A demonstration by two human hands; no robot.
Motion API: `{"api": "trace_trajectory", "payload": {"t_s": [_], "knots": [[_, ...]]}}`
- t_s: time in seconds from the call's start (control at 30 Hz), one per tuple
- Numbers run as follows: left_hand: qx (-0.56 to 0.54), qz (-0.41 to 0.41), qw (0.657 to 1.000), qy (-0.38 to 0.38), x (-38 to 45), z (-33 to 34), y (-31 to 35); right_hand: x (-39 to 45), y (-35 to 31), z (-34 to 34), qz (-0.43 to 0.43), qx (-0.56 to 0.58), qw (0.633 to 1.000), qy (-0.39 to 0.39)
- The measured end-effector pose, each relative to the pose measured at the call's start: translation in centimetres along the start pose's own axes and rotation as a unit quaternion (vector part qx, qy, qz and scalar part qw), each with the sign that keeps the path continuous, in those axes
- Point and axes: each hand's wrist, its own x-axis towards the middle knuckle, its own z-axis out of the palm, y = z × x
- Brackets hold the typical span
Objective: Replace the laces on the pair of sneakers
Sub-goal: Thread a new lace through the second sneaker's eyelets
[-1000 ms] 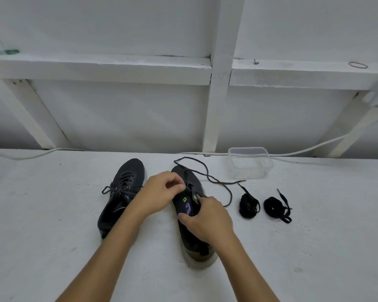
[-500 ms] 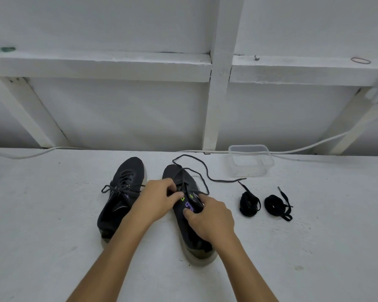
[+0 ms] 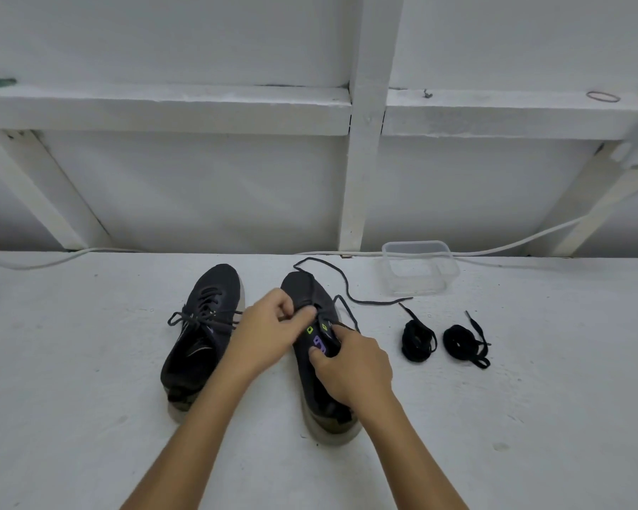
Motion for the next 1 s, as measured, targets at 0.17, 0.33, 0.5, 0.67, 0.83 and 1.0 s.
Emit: {"api": "trace_trajectory", "payload": {"t_s": [0.17,0.33,0.5,0.67,0.83,1.0], "knots": [[0.257,0.063,0.964,0.015,0.4,1.4,0.2,0.3,0.0,0.2,0.000,-0.009,1.000,-0.004],[0.105,0.038,0.992,-0.066,0.8,-0.6,1.5,0.3,0.1,0.0,0.005,-0.005,1.000,-0.010],[-0.486,-0.017,0.870,-0.083,0.9,-5.7,1.4,0.4,0.1,-0.1,0.008,0.008,1.000,-0.007],[-0.357,-0.078,0.930,-0.032,1.1,-2.8,0.8,0.4,-0.1,0.0,0.006,0.000,1.000,-0.006],[0.198,0.063,0.978,-0.019,0.9,0.4,-0.3,0.4,-0.1,-0.1,0.008,-0.012,1.000,-0.007],[0.296,0.048,0.953,0.051,1.2,0.8,0.6,0.4,-0.1,0.1,0.010,-0.010,1.000,-0.010]]}}
